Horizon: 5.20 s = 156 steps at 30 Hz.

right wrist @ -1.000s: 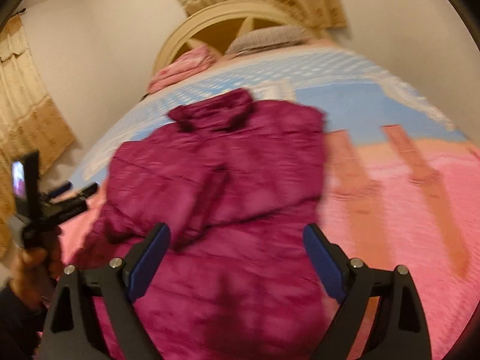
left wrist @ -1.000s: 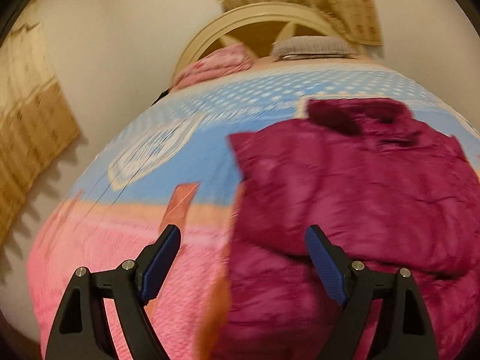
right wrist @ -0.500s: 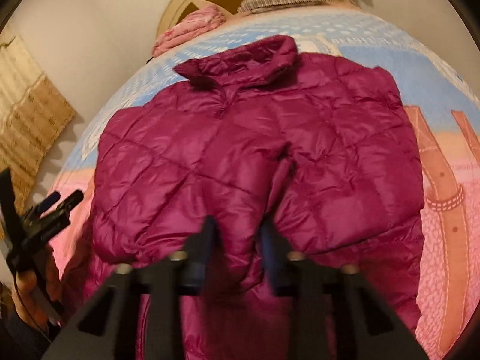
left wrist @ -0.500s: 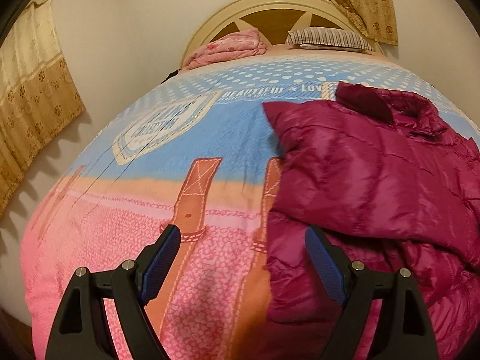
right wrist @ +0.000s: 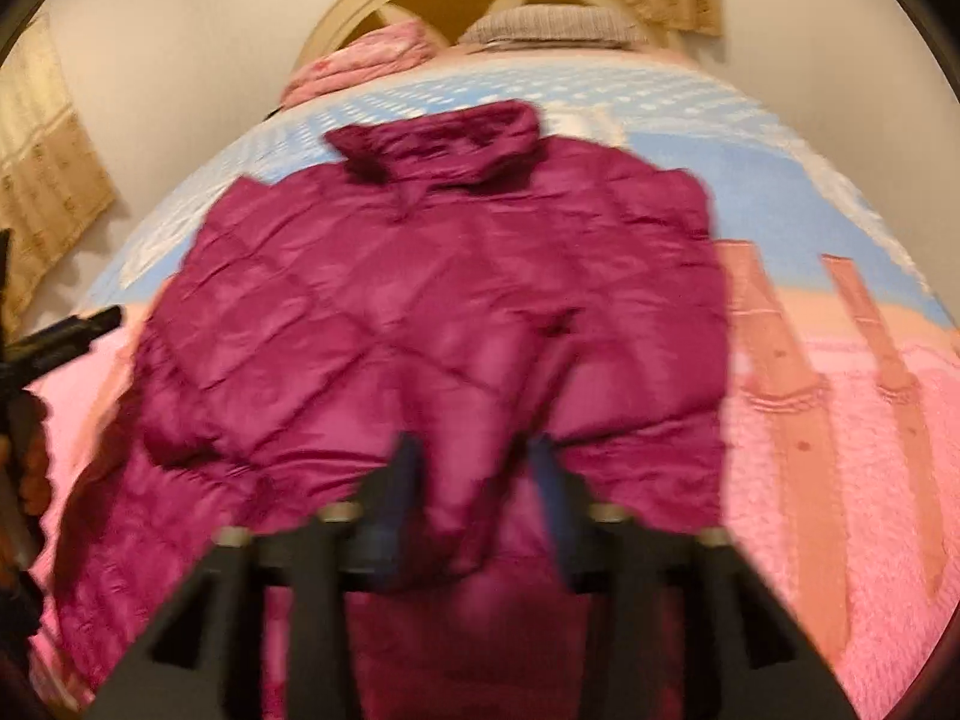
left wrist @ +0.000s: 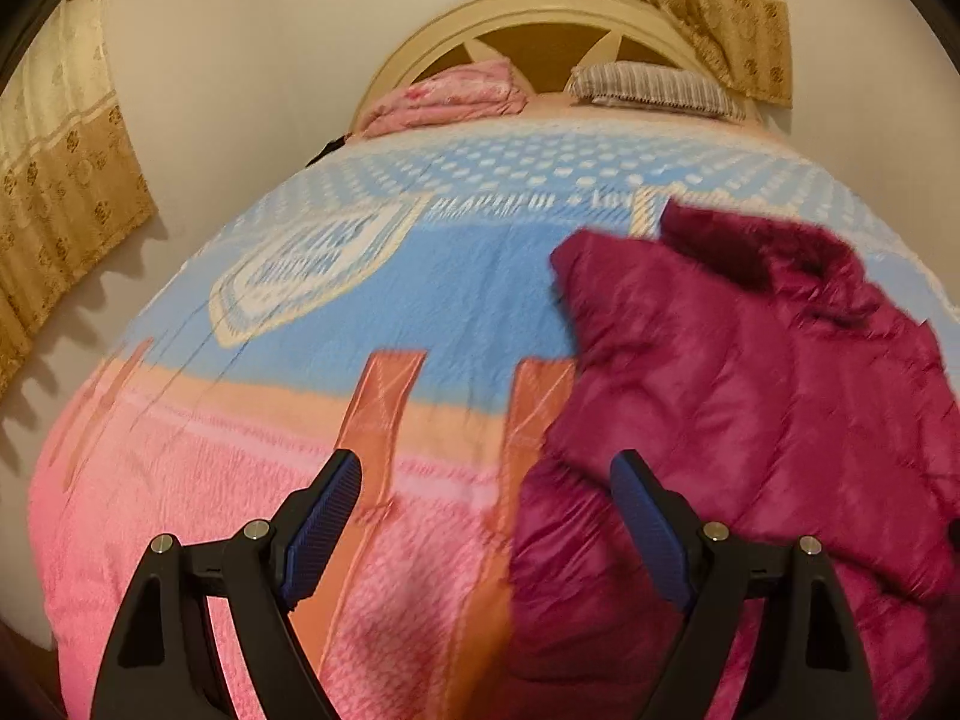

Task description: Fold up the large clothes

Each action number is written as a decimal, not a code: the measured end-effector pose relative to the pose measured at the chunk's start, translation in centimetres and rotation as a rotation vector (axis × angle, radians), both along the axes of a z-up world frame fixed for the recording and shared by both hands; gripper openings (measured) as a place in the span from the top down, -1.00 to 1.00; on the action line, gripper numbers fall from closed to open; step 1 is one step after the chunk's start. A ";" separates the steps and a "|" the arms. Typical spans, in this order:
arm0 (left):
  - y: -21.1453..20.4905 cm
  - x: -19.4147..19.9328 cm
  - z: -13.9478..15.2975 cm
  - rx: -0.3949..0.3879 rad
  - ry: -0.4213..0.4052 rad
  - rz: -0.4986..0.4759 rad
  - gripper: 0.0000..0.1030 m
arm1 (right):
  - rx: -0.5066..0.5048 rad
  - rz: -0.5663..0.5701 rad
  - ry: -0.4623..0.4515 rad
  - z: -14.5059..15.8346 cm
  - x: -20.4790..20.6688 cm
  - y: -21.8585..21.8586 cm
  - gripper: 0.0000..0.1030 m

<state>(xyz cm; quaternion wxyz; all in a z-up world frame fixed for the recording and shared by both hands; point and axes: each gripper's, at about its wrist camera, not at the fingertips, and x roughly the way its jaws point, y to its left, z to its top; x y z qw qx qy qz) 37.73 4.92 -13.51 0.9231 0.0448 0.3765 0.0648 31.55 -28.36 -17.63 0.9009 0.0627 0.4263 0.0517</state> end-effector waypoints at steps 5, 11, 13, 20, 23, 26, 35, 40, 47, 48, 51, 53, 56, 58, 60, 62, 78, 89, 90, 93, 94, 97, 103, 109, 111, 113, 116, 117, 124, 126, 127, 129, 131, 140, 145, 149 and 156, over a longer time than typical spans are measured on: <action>-1.6 2.6 2.6 -0.036 -0.057 -0.040 -0.66 | -0.060 -0.102 -0.082 3.0 -1.4 -1.2 -0.02; -3.7 7.2 1.8 -0.150 -0.056 -0.118 -0.66 | -0.004 -0.028 -0.190 6.5 -0.2 1.7 -0.02; -4.3 8.6 0.5 -0.158 -0.012 -0.146 -0.66 | 0.029 0.024 -0.162 5.9 1.6 3.3 0.02; -4.3 10.7 -6.6 -0.180 0.142 -0.132 -0.66 | 0.008 0.020 -0.051 0.1 5.1 4.3 0.05; -3.9 10.7 -7.5 -0.210 0.152 -0.130 -0.73 | -0.008 0.024 -0.050 -1.4 4.6 4.0 0.09; -3.9 10.7 -8.0 -0.207 0.158 -0.121 -0.81 | -0.056 0.028 -0.061 -1.9 4.3 4.5 0.10; -4.7 10.7 -8.6 -0.133 0.160 -0.117 -0.88 | -0.096 0.004 -0.046 -2.6 4.5 5.0 0.10; -4.8 10.6 -8.8 -0.124 0.161 -0.109 -0.91 | -0.147 0.001 -0.043 -2.8 4.6 5.5 0.09; -4.9 10.6 -8.7 -0.117 0.158 -0.107 -0.92 | -0.157 0.000 -0.045 -2.9 4.5 5.7 0.09; -4.9 10.6 -8.7 -0.116 0.157 -0.107 -0.92 | -0.162 -0.001 -0.045 -2.9 4.5 5.7 0.09; -4.9 10.6 -8.7 -0.115 0.156 -0.106 -0.92 | -0.180 -0.001 -0.046 -2.9 4.5 6.0 0.09; -4.9 10.5 -8.7 -0.115 0.156 -0.106 -0.92 | -0.184 -0.001 -0.046 -2.9 4.5 6.0 0.09; -4.9 10.5 -8.7 -0.114 0.156 -0.107 -0.93 | -0.192 -0.002 -0.046 -2.9 4.5 6.1 0.09; -4.9 10.5 -8.7 -0.113 0.155 -0.107 -0.93 | -0.198 -0.002 -0.047 -3.0 4.5 6.2 0.09; -4.9 10.4 -8.7 -0.107 0.152 -0.106 -0.93 | -0.201 -0.001 -0.047 -3.0 4.5 6.2 0.09; -5.0 10.3 -8.6 -0.097 0.150 -0.103 -0.93 | -0.206 -0.002 -0.047 -3.0 4.5 6.2 0.09; -5.8 5.7 -7.8 0.007 0.136 -0.184 -0.94 | -0.206 -0.002 -0.053 -3.1 4.4 6.3 0.09; -3.9 7.5 -0.3 -0.156 0.103 -0.189 -0.94 | -0.080 0.114 -0.029 0.8 5.3 3.9 -0.57; -4.3 8.2 0.5 -0.163 0.100 -0.199 -0.94 | -0.078 0.109 -0.033 1.3 5.7 3.6 -0.58; -5.9 10.5 1.7 -0.142 0.099 -0.220 -0.94 | -0.055 0.100 -0.026 2.3 7.8 2.5 -0.58; -6.3 11.3 1.8 -0.129 0.096 -0.225 -0.94 | -0.055 0.093 -0.023 2.6 8.9 2.0 -0.58; -8.1 14.7 1.9 -0.066 0.089 -0.233 -0.94 | -0.070 0.079 -0.019 3.1 11.3 0.9 -0.58; -10.0 20.8 1.4 -0.012 0.066 -0.231 -0.94 | -0.095 0.031 -0.012 4.0 18.0 -1.7 -0.58; -10.6 26.3 -2.1 -0.010 0.148 -0.212 -0.92 | -0.087 -0.005 0.004 3.7 23.7 -3.7 -0.58; -10.5 27.3 -2.8 -0.022 0.157 -0.219 -0.51 | -0.110 0.009 0.017 3.2 25.1 -3.5 -0.58; -10.3 27.5 -3.3 -0.066 0.183 -0.246 -0.01 | -0.129 0.032 0.023 2.9 26.4 -3.1 -0.54; -10.5 27.0 -3.5 -0.086 0.201 -0.290 0.60 | -0.160 0.058 0.048 2.2 27.6 -2.4 0.10; -10.6 26.8 -3.3 -0.076 0.189 -0.296 0.61 | -0.164 0.066 0.062 1.9 27.7 -2.4 0.24; -9.9 24.1 -1.4 -0.068 0.118 -0.331 0.75 | -0.206 0.055 0.009 2.0 25.3 -3.0 0.72; -9.6 23.3 -1.4 -0.069 0.114 -0.332 0.76 | -0.230 0.063 -0.007 2.1 24.4 -2.9 0.76; -9.5 22.8 -1.7 -0.070 0.119 -0.335 0.76 | -0.239 0.065 -0.012 2.1 23.9 -2.9 0.77; -9.4 22.5 -2.4 -0.053 0.139 -0.327 0.76 | -0.265 0.069 -0.017 2.1 23.6 -2.6 0.78; -9.0 22.2 -3.5 -0.061 0.166 -0.314 0.77 | -0.288 0.075 -0.021 1.9 23.2 -2.4 0.80; -9.1 19.1 -4.5 -0.011 0.136 -0.351 0.77 | -0.299 0.076 -0.017 0.0 21.1 -2.4 0.82; -8.7 16.9 -1.3 -0.061 0.063 -0.366 0.49 | -0.314 0.072 -0.029 -0.7 20.7 -2.4 0.82; -7.7 15.8 2.2 -0.125 -0.090 -0.326 -0.65 | -0.330 0.075 -0.038 -1.1 20.7 -2.3 0.82; -11.6 20.4 1.5 -0.129 -0.033 -0.296 -0.66 | -0.336 0.076 -0.045 -1.8 20.5 -2.2 0.82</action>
